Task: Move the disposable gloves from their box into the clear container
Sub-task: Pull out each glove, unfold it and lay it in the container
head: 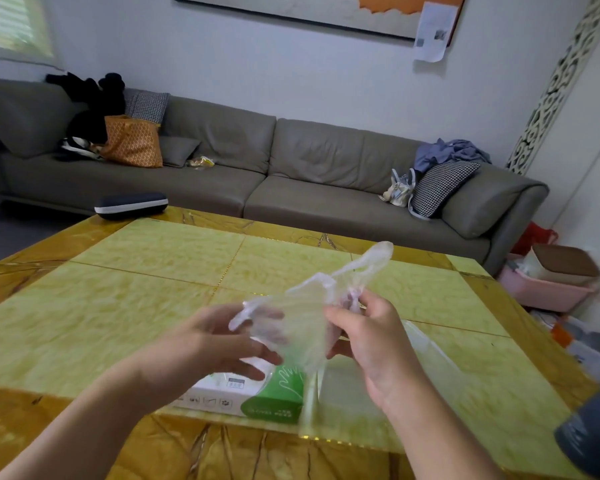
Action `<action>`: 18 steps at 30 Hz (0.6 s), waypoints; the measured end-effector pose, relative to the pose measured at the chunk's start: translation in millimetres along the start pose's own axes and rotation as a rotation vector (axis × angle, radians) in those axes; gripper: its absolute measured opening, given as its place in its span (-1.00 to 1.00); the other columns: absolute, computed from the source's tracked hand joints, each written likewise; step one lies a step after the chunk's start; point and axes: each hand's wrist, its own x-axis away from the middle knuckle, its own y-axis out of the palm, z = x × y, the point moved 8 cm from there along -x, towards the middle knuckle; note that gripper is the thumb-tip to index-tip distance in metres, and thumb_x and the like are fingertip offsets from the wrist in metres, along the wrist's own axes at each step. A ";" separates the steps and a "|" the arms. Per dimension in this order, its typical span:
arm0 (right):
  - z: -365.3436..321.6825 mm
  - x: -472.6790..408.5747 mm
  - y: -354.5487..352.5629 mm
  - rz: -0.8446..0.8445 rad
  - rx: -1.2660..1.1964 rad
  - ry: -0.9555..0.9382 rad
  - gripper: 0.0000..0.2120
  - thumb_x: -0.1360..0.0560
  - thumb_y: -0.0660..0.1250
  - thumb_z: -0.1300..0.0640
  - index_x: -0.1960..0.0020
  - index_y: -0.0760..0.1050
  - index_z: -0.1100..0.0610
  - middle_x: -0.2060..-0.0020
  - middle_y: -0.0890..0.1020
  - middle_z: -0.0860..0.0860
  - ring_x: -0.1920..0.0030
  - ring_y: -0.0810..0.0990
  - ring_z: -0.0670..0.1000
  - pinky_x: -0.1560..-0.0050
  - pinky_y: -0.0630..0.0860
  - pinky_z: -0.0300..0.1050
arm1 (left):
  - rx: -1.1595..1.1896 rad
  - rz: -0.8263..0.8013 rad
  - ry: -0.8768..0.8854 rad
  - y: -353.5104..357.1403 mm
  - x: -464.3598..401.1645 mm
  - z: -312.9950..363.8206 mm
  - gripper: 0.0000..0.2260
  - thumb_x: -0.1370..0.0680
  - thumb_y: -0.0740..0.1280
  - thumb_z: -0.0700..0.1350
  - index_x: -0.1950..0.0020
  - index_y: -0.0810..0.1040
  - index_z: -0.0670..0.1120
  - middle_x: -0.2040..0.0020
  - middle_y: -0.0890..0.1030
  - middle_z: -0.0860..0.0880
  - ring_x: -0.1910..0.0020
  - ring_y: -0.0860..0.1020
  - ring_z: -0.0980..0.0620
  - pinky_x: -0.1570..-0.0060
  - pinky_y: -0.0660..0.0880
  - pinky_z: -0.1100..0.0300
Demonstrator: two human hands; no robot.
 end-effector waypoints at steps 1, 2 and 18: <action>-0.6 -0.1 -1.4 -0.007 0.026 -0.005 -0.93 -0.52 0.38 0.35 0.04 0.49 0.33 0.37 0.54 0.18 0.36 0.52 0.15 0.35 0.55 0.00 | -0.046 -0.126 0.005 4.3 3.3 -0.2 -0.61 -0.61 0.41 -0.18 -0.43 0.52 -0.01 -0.29 0.66 -0.09 -0.26 0.64 -0.10 -0.27 0.57 -0.13; -0.7 0.2 -0.7 -0.030 0.062 -0.010 -0.94 -0.51 0.38 0.34 0.03 0.53 0.28 0.35 0.56 0.21 0.36 0.52 0.16 0.35 0.55 0.01 | -0.088 -0.216 -0.004 9.9 6.6 1.2 -0.48 -0.56 0.48 -0.05 -0.50 0.42 0.07 -0.37 0.61 -0.01 -0.33 0.60 -0.04 -0.29 0.56 -0.03; -2.9 17.3 4.1 -0.187 0.003 0.076 -0.79 -0.55 0.47 -0.01 -0.01 0.63 0.15 0.12 0.72 0.13 0.18 0.71 0.01 0.21 0.61 -0.05 | 0.129 0.398 0.056 7.6 -10.5 -2.9 -0.76 -0.69 0.24 -0.28 0.01 0.69 -0.27 0.16 0.68 -0.30 0.28 0.66 -0.17 0.34 0.60 0.02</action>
